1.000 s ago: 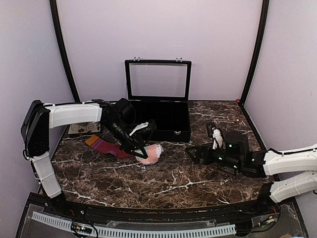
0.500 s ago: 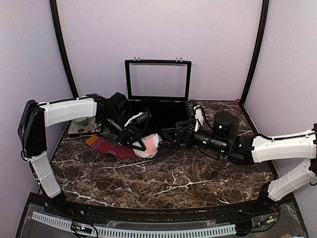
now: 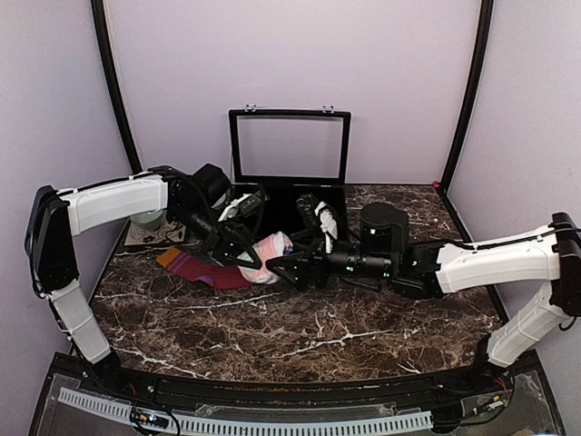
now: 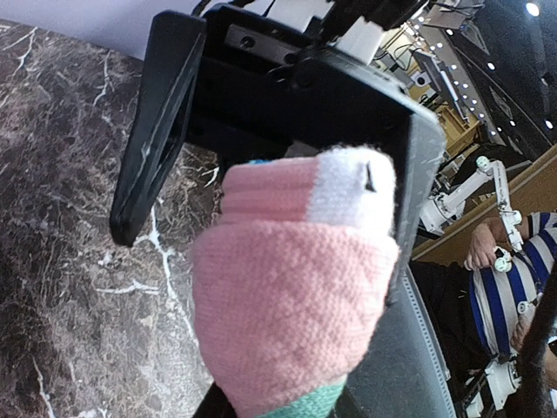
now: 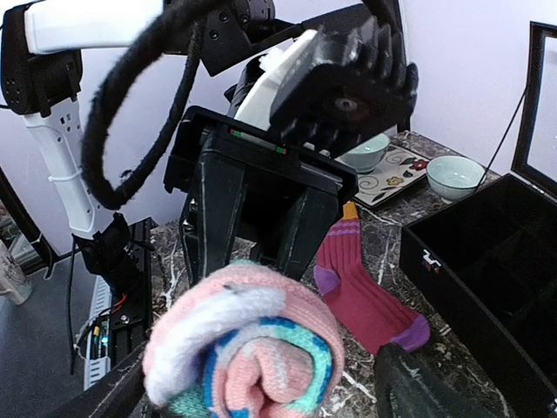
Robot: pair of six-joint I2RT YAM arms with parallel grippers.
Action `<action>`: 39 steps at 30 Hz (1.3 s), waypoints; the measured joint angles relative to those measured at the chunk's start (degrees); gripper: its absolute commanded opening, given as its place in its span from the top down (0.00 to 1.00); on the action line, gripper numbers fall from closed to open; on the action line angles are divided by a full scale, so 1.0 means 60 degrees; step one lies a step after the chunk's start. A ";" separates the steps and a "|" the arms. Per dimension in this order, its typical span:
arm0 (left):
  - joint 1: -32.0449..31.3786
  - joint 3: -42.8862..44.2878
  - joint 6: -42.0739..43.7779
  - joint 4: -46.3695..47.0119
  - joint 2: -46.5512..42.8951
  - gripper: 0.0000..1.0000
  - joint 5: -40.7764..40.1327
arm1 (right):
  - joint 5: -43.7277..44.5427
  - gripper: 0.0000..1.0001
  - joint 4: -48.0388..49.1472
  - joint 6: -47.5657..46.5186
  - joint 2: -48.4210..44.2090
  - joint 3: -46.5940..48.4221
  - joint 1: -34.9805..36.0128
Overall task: Roll the socks
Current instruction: Pass from the left arm to the right
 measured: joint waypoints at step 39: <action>0.1541 0.1020 0.1020 -0.2098 -0.1140 0.01 -0.0525 | -0.0838 1.00 -0.2215 -0.1060 0.1093 0.2590 -0.0546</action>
